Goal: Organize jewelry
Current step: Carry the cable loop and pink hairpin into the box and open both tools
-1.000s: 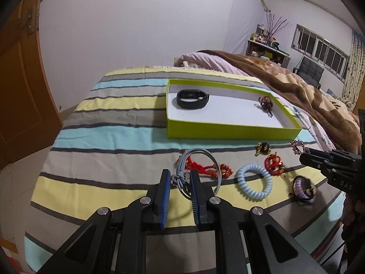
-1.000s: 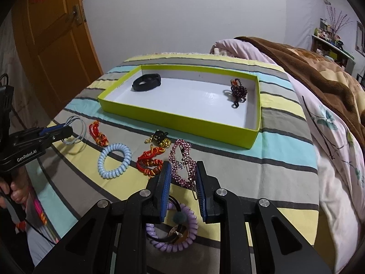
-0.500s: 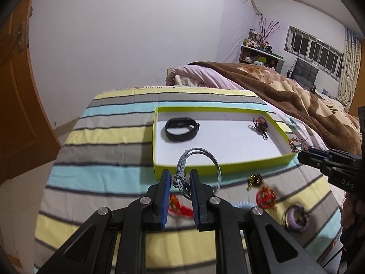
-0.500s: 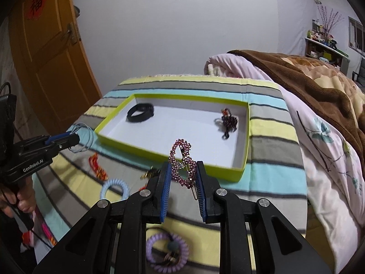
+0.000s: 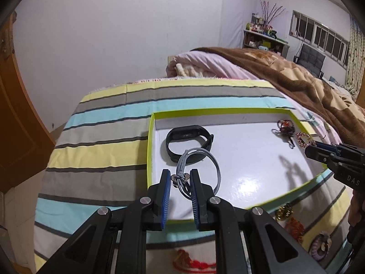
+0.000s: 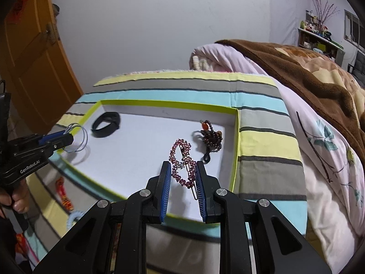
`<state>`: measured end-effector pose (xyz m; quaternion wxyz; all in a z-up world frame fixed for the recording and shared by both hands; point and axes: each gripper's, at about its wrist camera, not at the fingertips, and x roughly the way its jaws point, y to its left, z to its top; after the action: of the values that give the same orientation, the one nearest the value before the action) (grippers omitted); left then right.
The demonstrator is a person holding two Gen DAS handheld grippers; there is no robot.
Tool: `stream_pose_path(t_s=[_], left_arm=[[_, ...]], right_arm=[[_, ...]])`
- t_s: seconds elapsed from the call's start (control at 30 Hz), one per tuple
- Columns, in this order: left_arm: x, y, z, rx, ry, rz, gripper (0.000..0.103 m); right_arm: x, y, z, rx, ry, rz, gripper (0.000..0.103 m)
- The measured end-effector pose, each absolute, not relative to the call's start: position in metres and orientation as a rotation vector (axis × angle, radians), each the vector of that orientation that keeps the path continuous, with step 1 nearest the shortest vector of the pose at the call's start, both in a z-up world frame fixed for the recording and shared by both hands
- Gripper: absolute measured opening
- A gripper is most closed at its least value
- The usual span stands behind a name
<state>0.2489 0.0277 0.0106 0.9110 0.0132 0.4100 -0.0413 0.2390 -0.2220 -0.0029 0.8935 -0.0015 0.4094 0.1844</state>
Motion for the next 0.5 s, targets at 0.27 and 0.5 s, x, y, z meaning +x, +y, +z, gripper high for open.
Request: stream_pose_path(t_s=[0.27, 0.5], left_arm=[[0.265, 0.025, -0.004, 0.050, 0.894, -0.069, 0.017], [0.268, 0.023, -0.010, 0.057, 0.910, -0.081, 0.017]], right_arm=[[0.257, -0.224, -0.018, -0.003, 0.893, 0.348, 0.022], [0.256, -0.218, -0.019, -0.037, 0.899, 0.350, 0.022]])
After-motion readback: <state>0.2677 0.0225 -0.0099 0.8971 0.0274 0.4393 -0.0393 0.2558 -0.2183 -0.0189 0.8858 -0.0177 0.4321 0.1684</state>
